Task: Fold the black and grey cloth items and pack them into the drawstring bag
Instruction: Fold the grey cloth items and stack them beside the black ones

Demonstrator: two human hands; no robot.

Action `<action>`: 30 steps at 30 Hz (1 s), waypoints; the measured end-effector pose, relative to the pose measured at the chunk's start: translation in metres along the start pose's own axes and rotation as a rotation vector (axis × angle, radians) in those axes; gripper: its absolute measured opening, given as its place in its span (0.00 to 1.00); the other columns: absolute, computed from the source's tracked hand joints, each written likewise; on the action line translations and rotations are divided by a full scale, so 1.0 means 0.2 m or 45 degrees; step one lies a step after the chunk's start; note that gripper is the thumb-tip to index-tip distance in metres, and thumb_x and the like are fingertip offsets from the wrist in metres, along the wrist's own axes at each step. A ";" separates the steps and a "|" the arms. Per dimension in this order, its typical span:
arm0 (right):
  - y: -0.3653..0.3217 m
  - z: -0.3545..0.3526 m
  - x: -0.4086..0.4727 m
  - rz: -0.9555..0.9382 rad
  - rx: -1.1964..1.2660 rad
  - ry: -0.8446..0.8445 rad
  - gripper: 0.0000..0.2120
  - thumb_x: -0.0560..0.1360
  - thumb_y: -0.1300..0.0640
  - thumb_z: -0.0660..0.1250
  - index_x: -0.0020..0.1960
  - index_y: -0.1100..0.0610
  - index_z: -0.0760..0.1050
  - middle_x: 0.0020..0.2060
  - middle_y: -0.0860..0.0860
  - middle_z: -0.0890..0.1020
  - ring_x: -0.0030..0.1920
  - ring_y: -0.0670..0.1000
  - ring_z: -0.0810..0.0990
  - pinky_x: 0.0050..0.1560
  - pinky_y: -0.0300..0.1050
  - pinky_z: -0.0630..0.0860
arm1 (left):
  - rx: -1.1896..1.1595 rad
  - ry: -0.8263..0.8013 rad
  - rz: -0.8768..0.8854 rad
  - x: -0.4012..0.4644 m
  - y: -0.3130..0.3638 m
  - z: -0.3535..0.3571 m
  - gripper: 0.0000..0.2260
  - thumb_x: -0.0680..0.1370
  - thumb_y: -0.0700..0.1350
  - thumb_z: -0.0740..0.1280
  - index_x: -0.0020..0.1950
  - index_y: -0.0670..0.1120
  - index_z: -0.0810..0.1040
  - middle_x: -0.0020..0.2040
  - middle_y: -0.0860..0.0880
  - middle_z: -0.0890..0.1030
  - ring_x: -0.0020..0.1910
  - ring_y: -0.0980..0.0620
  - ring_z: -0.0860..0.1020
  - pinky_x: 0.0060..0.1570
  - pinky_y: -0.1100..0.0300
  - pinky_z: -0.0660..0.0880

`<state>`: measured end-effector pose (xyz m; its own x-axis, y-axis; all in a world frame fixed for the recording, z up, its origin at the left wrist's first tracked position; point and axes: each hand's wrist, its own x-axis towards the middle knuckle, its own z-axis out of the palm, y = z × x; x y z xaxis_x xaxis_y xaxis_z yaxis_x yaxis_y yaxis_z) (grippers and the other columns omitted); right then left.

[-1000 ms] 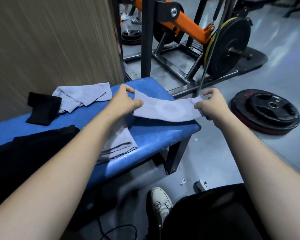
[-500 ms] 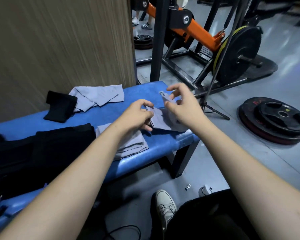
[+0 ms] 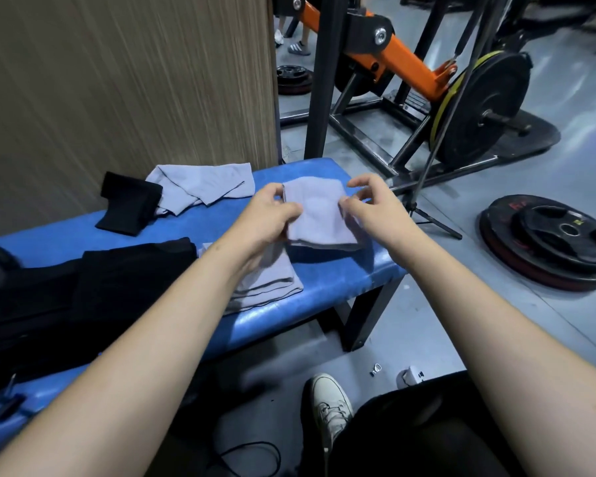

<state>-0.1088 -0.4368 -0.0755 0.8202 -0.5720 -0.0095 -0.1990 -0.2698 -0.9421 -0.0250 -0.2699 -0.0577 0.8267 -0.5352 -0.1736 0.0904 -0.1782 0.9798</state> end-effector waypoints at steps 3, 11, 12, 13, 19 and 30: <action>0.01 -0.02 -0.02 0.194 0.284 -0.215 0.21 0.75 0.47 0.71 0.65 0.50 0.72 0.53 0.53 0.83 0.45 0.52 0.78 0.48 0.46 0.73 | -0.072 -0.029 0.024 -0.03 0.03 -0.08 0.14 0.78 0.37 0.65 0.63 0.41 0.74 0.52 0.37 0.83 0.44 0.46 0.81 0.46 0.53 0.76; -0.11 0.13 -0.08 0.052 0.487 -0.452 0.26 0.77 0.68 0.67 0.71 0.51 0.67 0.29 0.51 0.80 0.25 0.52 0.75 0.24 0.41 0.71 | 0.198 0.082 0.194 -0.23 0.05 -0.31 0.28 0.77 0.40 0.71 0.71 0.59 0.64 0.46 0.44 0.82 0.37 0.52 0.79 0.44 0.58 0.76; -0.12 0.15 -0.09 0.019 0.443 -0.475 0.26 0.78 0.68 0.67 0.71 0.49 0.67 0.27 0.51 0.77 0.24 0.51 0.72 0.22 0.41 0.68 | 0.271 0.121 0.209 -0.26 0.04 -0.34 0.29 0.77 0.41 0.71 0.71 0.61 0.64 0.44 0.44 0.81 0.35 0.53 0.78 0.43 0.59 0.75; -0.13 0.17 -0.10 -0.010 0.393 -0.498 0.26 0.78 0.67 0.68 0.70 0.47 0.67 0.28 0.52 0.75 0.24 0.51 0.70 0.22 0.41 0.66 | 0.339 0.162 0.222 -0.29 0.03 -0.36 0.29 0.77 0.41 0.71 0.71 0.62 0.63 0.43 0.45 0.80 0.33 0.55 0.77 0.41 0.63 0.74; -0.15 0.30 -0.13 -0.061 0.049 -0.568 0.22 0.77 0.62 0.68 0.66 0.44 0.71 0.34 0.56 0.70 0.24 0.52 0.66 0.24 0.41 0.63 | 0.780 0.341 0.322 -0.35 -0.07 -0.40 0.26 0.78 0.41 0.67 0.70 0.61 0.63 0.47 0.50 0.79 0.42 0.47 0.79 0.47 0.50 0.75; -0.13 0.34 -0.08 -0.597 -0.861 -0.341 0.31 0.74 0.34 0.62 0.73 0.45 0.65 0.56 0.49 0.72 0.59 0.52 0.72 0.62 0.53 0.71 | 1.583 0.483 0.493 -0.37 -0.14 -0.35 0.23 0.82 0.49 0.61 0.77 0.47 0.65 0.78 0.49 0.62 0.78 0.46 0.58 0.76 0.52 0.54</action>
<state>-0.0808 -0.3680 -0.0745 0.9793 -0.1072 0.1717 -0.0147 -0.8837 -0.4679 -0.0490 -0.1669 -0.0660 0.8034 -0.4981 0.3262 -0.5715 -0.7988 0.1877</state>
